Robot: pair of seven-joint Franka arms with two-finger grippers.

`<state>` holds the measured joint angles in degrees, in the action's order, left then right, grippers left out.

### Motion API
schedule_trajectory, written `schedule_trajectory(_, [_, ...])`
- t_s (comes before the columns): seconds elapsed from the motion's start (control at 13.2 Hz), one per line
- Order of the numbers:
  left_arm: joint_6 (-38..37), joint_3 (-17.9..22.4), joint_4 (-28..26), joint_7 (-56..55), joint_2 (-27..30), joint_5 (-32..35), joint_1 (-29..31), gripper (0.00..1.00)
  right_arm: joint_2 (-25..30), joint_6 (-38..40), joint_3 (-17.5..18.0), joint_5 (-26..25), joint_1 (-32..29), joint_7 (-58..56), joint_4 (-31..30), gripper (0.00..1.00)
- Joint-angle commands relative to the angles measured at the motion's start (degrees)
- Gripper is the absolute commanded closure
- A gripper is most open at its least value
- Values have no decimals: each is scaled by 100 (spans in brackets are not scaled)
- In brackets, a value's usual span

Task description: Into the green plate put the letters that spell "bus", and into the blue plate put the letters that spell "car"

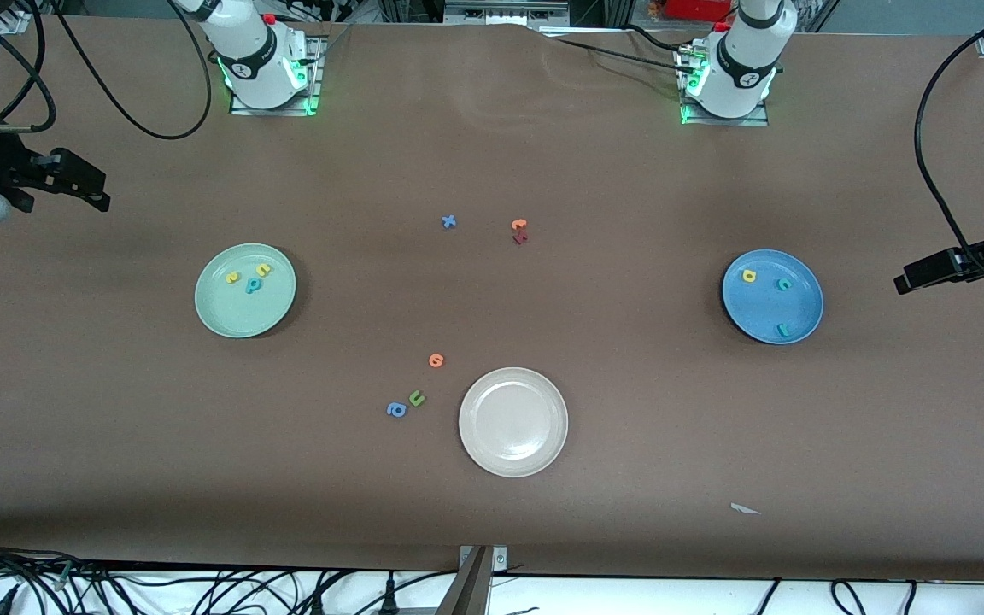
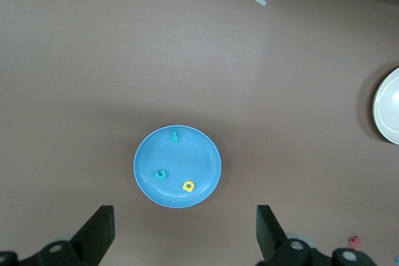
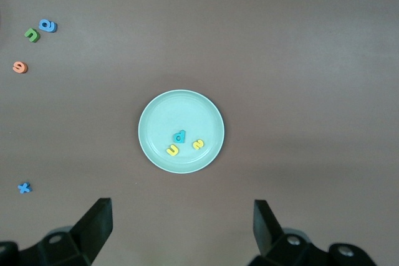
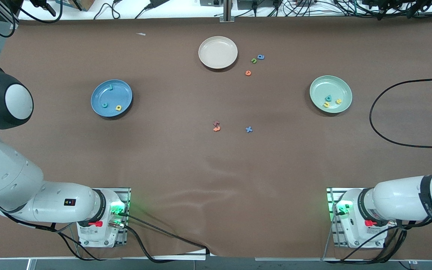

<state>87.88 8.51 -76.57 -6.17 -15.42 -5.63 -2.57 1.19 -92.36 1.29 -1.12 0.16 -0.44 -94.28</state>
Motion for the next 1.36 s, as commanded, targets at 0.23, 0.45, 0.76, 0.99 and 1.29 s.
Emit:
schedule_trajectory(0.23, [89, -157, -95, 459, 48, 967, -112, 1, -40, 113, -23, 42, 28, 26, 129, 0])
schedule_trajectory(0.45, [45, -157, -113, 459, 48, 915, -103, 1, -40, 121, -23, 50, 28, 26, 129, 0])
schedule_trajectory(0.76, [79, -148, -332, 503, 74, 511, 196, 8, -40, 121, -23, 50, 28, 26, 129, 0])
schedule_trajectory(0.99, [88, -157, -297, 459, 74, 484, 143, 0, -40, 121, -15, 50, 28, 26, 129, 0])
schedule_trajectory(1.29, [88, -157, -332, 468, 74, 484, 143, 0, -40, 121, -23, 50, 28, 26, 129, 0])
